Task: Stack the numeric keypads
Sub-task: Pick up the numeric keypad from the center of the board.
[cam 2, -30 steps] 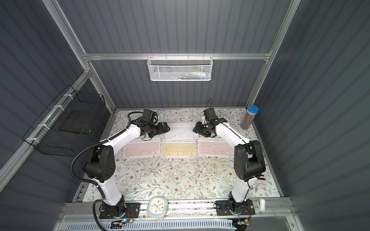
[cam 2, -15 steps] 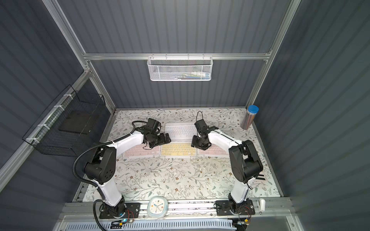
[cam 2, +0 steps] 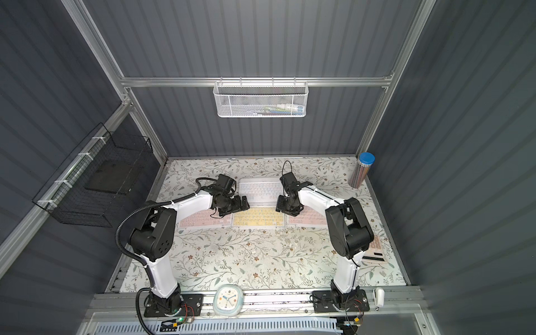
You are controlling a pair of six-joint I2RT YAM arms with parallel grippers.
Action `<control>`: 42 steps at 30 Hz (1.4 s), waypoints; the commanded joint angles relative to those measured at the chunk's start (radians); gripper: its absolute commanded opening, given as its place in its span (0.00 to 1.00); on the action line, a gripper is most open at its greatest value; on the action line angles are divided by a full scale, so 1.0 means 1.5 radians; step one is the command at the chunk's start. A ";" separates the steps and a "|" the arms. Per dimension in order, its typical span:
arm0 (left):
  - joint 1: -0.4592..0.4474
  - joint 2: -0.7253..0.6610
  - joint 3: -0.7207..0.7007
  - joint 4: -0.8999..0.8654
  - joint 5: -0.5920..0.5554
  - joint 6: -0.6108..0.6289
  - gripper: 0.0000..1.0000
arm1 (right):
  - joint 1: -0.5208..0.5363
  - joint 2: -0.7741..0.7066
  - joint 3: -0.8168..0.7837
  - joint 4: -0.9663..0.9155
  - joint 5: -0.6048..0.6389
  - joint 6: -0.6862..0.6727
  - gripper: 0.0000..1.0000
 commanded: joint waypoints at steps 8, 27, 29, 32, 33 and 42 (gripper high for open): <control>-0.005 0.037 0.023 -0.002 0.021 0.003 1.00 | 0.003 0.040 0.049 -0.013 0.009 -0.017 0.54; -0.006 0.054 0.019 -0.017 0.008 0.011 1.00 | 0.002 0.096 0.081 -0.030 0.039 -0.032 0.54; -0.006 0.053 0.016 -0.014 0.010 0.011 1.00 | 0.001 0.101 0.079 -0.027 0.033 -0.030 0.54; -0.008 0.047 0.010 -0.010 0.012 0.009 1.00 | 0.002 0.107 0.074 -0.021 0.020 -0.026 0.55; -0.009 0.046 0.006 -0.008 0.012 0.008 1.00 | 0.003 0.109 0.072 -0.017 0.016 -0.025 0.54; -0.015 0.030 -0.018 0.008 0.031 -0.005 1.00 | 0.006 0.098 0.031 0.018 -0.035 -0.008 0.54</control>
